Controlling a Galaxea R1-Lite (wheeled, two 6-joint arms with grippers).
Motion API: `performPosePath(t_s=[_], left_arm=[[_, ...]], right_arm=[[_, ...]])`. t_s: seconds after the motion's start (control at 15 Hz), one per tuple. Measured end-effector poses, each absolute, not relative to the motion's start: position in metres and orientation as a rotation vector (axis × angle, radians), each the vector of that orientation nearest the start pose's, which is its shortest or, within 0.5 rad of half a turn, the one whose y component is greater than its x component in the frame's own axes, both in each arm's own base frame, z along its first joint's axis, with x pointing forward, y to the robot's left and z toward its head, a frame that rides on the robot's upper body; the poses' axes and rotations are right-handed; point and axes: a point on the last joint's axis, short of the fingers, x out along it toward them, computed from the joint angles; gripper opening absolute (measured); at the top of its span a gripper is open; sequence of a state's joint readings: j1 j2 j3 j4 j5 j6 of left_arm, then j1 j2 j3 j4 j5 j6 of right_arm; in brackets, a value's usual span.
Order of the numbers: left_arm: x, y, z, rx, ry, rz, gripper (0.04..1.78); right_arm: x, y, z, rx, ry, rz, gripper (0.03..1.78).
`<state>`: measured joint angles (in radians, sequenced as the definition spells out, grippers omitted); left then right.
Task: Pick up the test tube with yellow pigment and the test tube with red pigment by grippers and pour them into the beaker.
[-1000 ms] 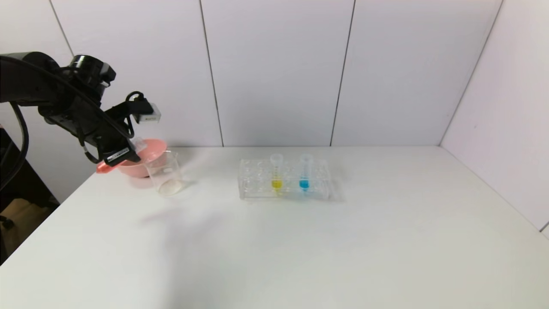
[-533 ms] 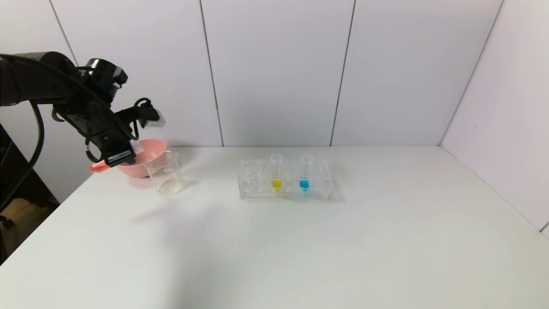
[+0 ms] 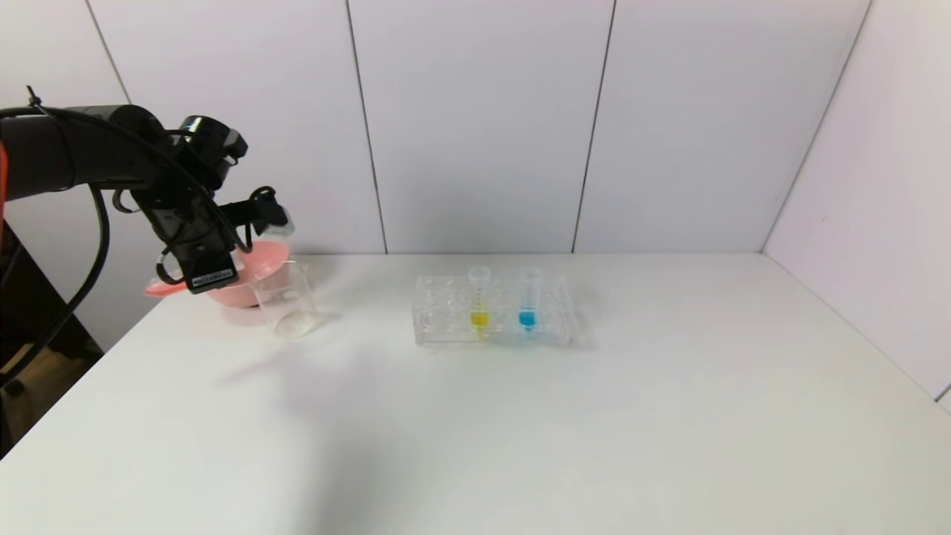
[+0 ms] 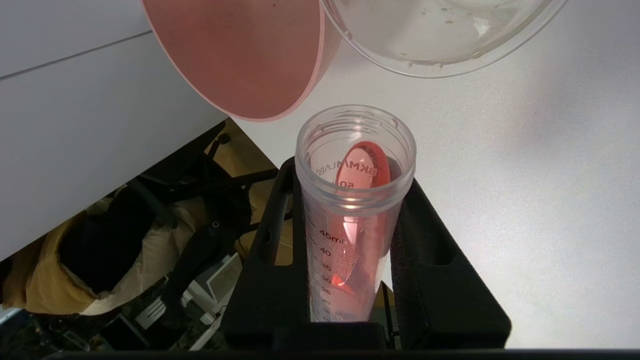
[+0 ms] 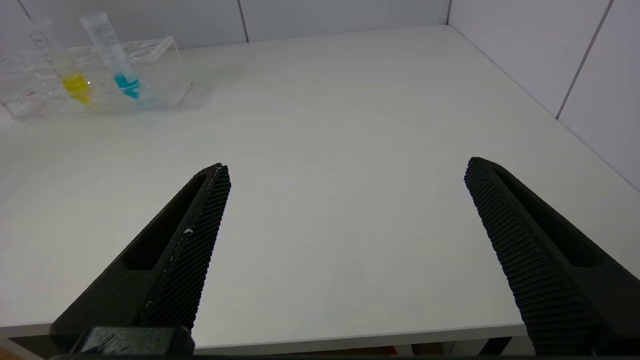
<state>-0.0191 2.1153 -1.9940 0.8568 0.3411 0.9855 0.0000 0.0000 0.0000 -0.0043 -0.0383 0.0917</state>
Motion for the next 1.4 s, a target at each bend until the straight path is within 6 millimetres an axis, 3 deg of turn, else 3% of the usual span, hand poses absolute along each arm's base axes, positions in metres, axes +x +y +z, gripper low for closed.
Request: performPosePath(t_s=[0.47, 1.0, 1.4], left_arm=[[0.406, -0.029, 0.208, 1.214, 1.114, -0.095, 0.47], [0.409, -0.042, 0.203, 1.329, 1.161, 0.019, 0.47], [0.404, -0.049, 0.206, 1.339, 1.153, 0.007, 0.47]], right_arm=[[-0.023, -0.001, 0.076, 0.092, -0.006, -0.038, 1.71], [-0.023, -0.001, 0.076, 0.092, -0.006, -0.038, 1.71], [-0.023, -0.001, 0.076, 0.091, -0.006, -0.038, 1.71]])
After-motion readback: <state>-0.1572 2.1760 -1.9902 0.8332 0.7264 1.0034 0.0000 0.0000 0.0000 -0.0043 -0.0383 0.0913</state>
